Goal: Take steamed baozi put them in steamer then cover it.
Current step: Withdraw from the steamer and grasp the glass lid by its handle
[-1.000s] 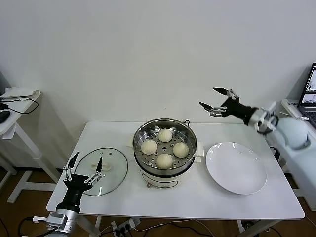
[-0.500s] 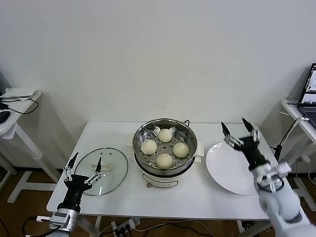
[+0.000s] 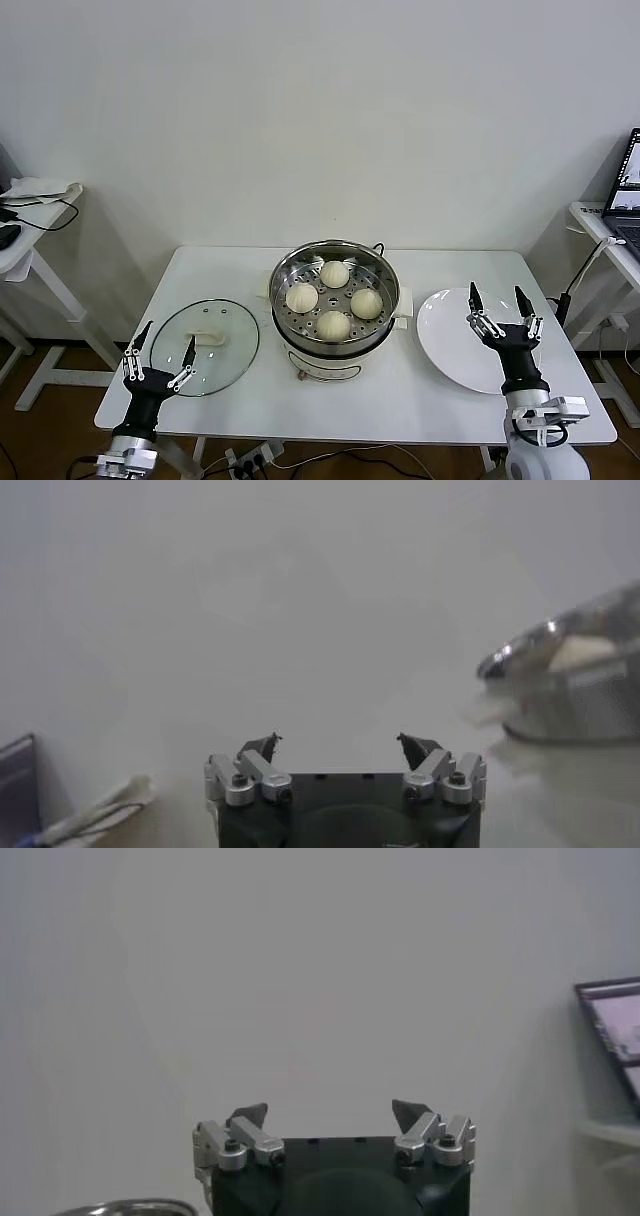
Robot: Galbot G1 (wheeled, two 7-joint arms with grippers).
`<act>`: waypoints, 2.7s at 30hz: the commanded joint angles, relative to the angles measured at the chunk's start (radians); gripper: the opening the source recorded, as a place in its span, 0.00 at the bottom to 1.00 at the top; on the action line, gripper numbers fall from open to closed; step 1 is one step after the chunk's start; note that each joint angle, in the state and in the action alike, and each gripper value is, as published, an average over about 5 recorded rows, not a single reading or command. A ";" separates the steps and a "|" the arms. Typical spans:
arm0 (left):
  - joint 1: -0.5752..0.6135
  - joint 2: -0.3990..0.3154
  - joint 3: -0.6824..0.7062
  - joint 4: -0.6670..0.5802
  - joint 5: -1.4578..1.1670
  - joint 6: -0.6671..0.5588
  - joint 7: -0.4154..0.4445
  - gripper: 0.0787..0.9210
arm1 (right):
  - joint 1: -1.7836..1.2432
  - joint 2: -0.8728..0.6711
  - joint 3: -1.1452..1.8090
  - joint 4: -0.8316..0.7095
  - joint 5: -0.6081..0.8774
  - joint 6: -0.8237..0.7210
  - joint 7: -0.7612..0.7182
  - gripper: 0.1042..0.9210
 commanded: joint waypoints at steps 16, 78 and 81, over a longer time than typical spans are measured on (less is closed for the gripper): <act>-0.161 0.043 -0.035 0.358 0.972 -0.033 -0.245 0.88 | -0.007 0.082 -0.013 -0.023 -0.048 0.030 0.034 0.88; -0.461 -0.001 0.043 0.624 1.031 0.067 -0.221 0.77 | 0.029 0.088 -0.020 -0.089 -0.083 0.047 0.020 0.88; -0.461 -0.002 0.045 0.632 1.031 0.065 -0.224 0.67 | 0.030 0.089 -0.021 -0.094 -0.086 0.051 0.019 0.88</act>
